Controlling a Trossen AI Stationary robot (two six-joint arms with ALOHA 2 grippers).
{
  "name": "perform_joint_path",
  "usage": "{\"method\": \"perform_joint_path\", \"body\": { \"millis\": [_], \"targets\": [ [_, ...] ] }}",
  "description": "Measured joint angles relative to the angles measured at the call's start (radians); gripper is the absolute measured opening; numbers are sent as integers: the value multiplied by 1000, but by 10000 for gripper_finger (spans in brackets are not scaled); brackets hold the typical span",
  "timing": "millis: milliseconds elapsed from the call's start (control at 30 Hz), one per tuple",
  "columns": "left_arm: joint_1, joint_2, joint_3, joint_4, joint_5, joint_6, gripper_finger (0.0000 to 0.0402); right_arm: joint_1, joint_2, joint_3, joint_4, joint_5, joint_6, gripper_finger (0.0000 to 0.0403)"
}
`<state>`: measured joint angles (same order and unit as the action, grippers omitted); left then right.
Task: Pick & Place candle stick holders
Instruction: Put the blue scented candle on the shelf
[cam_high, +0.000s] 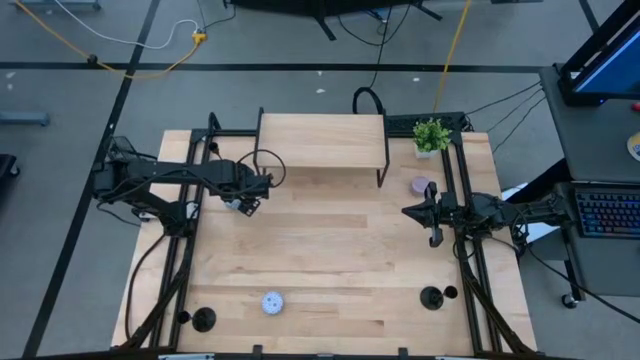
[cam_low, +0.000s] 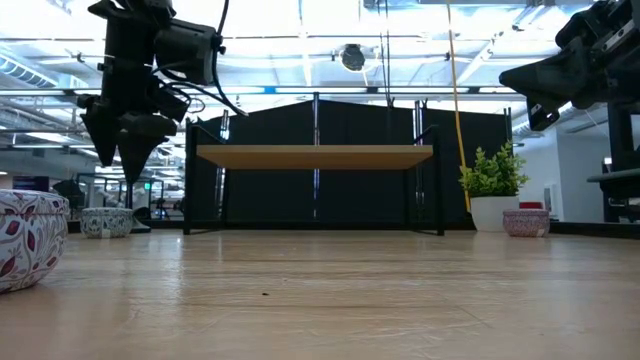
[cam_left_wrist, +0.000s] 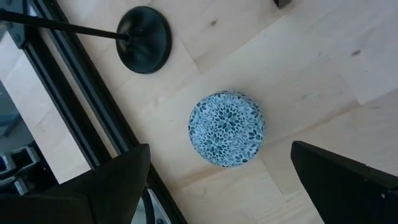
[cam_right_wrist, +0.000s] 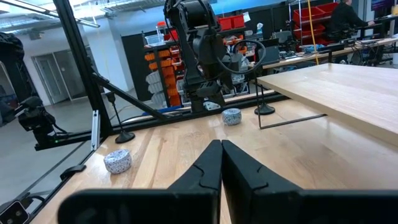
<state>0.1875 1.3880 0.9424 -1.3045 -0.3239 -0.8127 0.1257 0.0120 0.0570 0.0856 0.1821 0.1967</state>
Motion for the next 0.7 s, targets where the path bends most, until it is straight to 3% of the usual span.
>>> {"method": "perform_joint_path", "body": {
  "millis": [267,433,700],
  "targets": [
    [-22,0,0,0,-48,-12,393,0,0,0,0,0,0,0],
    [-47,0,0,0,-99,-95,393,0,0,0,0,0,0,0],
    [-63,0,0,2,-78,-113,392,0,0,0,0,0,0,0]
  ]
}}
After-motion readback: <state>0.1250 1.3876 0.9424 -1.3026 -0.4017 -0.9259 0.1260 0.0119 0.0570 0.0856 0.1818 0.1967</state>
